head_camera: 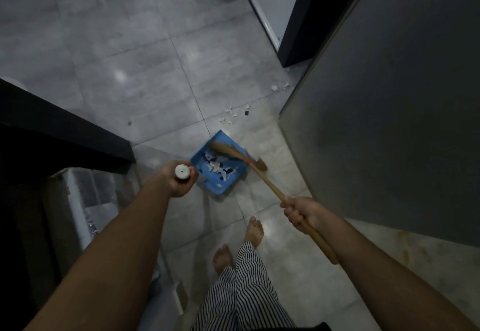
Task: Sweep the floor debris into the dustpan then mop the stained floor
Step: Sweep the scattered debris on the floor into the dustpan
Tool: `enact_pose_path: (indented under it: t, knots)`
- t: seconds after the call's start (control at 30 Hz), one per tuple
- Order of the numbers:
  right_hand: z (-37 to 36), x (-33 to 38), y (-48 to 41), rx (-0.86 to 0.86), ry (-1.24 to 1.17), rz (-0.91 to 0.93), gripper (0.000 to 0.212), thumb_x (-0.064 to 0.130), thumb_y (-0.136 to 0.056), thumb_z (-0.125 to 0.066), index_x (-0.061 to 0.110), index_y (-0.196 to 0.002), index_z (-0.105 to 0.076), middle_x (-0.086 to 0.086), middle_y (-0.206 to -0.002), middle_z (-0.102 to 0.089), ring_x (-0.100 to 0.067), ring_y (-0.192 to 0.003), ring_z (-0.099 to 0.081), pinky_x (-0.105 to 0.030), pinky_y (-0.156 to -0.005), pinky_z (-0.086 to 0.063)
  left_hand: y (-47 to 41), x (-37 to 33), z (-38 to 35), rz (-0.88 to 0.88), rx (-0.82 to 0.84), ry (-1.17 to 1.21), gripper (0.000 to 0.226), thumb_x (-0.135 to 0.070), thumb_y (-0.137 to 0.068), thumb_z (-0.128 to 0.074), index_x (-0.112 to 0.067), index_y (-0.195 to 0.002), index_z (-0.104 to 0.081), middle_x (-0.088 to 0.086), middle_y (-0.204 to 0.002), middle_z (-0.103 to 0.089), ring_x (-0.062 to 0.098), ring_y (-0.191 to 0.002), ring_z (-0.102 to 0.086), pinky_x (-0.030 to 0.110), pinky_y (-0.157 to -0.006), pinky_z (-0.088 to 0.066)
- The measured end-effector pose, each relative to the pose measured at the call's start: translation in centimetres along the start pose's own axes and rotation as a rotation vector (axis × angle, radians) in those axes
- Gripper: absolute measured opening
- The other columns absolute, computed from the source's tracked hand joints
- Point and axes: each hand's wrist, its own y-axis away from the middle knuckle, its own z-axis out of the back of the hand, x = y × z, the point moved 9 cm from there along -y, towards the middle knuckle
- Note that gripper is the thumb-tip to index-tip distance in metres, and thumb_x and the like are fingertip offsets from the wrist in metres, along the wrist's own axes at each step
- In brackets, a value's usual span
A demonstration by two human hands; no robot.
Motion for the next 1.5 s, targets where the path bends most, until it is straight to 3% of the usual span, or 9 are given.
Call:
enact_pose_path:
  t: [0.1,0.23,0.57,0.93,1.23,1.4,1.5]
  knots:
    - [0.5,0.1,1.5,0.000,-0.013,0.039,0.028,0.026,-0.106,-0.035,0.011,-0.085,-0.046,0.004,-0.035,-0.034,-0.004,-0.020,-0.025,-0.007,-0.023,-0.018,0.5,0.0,0.4,-0.005,0.016,0.012,0.027,-0.019,-0.098,-0.046,0.002,-0.081,-0.047,0.007,-0.041,-0.047,0.011,-0.027,-0.050,0.019,-0.032,-0.047]
    - [0.4,1.4,3.6,0.018,-0.114,0.085,0.036,0.028,-0.107,-0.033,0.012,-0.076,-0.041,0.004,-0.034,-0.033,-0.004,-0.020,-0.026,-0.008,-0.022,-0.018,2.3,-0.2,1.1,-0.033,0.025,0.039,0.027,-0.019,-0.098,-0.045,0.000,-0.080,-0.047,0.006,-0.044,-0.047,0.011,-0.028,-0.050,0.018,-0.033,-0.047]
    - [-4.6,10.3,6.7,0.098,-0.316,0.193,0.040,0.026,-0.108,-0.025,0.014,-0.071,-0.032,0.001,-0.028,-0.030,-0.006,-0.015,-0.025,-0.011,-0.020,-0.017,6.1,-5.6,1.1,-0.141,0.002,-0.036,0.025,-0.017,-0.098,-0.044,-0.002,-0.079,-0.045,0.009,-0.044,-0.049,0.013,-0.026,-0.051,0.018,-0.030,-0.045]
    - [-11.1,18.9,0.5,0.005,-0.401,0.122,0.041,0.018,-0.106,-0.025,0.016,-0.065,-0.027,-0.002,-0.025,-0.027,-0.009,-0.013,-0.025,-0.013,-0.019,-0.018,1.8,-16.0,2.8,-0.023,-0.032,-0.139,0.028,-0.022,-0.100,-0.044,0.001,-0.084,-0.044,0.009,-0.040,-0.048,0.013,-0.026,-0.052,0.017,-0.031,-0.045]
    - [-19.6,15.6,1.2,0.119,-0.109,-0.081,0.042,0.025,-0.107,-0.028,0.012,-0.068,-0.035,0.001,-0.030,-0.032,-0.006,-0.016,-0.027,-0.011,-0.019,-0.019,0.0,-22.0,2.8,0.032,-0.013,-0.121,0.029,-0.024,-0.100,-0.043,0.002,-0.089,-0.046,0.008,-0.041,-0.049,0.013,-0.027,-0.051,0.019,-0.031,-0.046]
    - [-19.4,14.5,4.1,0.105,-0.139,-0.049,0.038,0.029,-0.107,-0.032,0.010,-0.074,-0.041,0.002,-0.034,-0.035,-0.005,-0.019,-0.028,-0.009,-0.021,-0.020,0.1,-22.5,2.3,0.024,-0.005,-0.156,0.026,-0.024,-0.100,-0.046,-0.002,-0.113,-0.042,0.006,-0.061,-0.048,0.013,-0.028,-0.052,0.018,-0.032,-0.047]
    - [-18.4,15.0,5.4,0.086,-0.221,-0.015,0.038,0.029,-0.107,-0.033,0.009,-0.075,-0.042,0.002,-0.034,-0.035,-0.005,-0.018,-0.028,-0.009,-0.021,-0.020,0.4,-22.8,1.9,0.010,0.024,-0.165,0.023,-0.022,-0.099,-0.045,0.000,-0.105,-0.044,0.007,-0.053,-0.051,0.012,-0.028,-0.052,0.017,-0.033,-0.047]
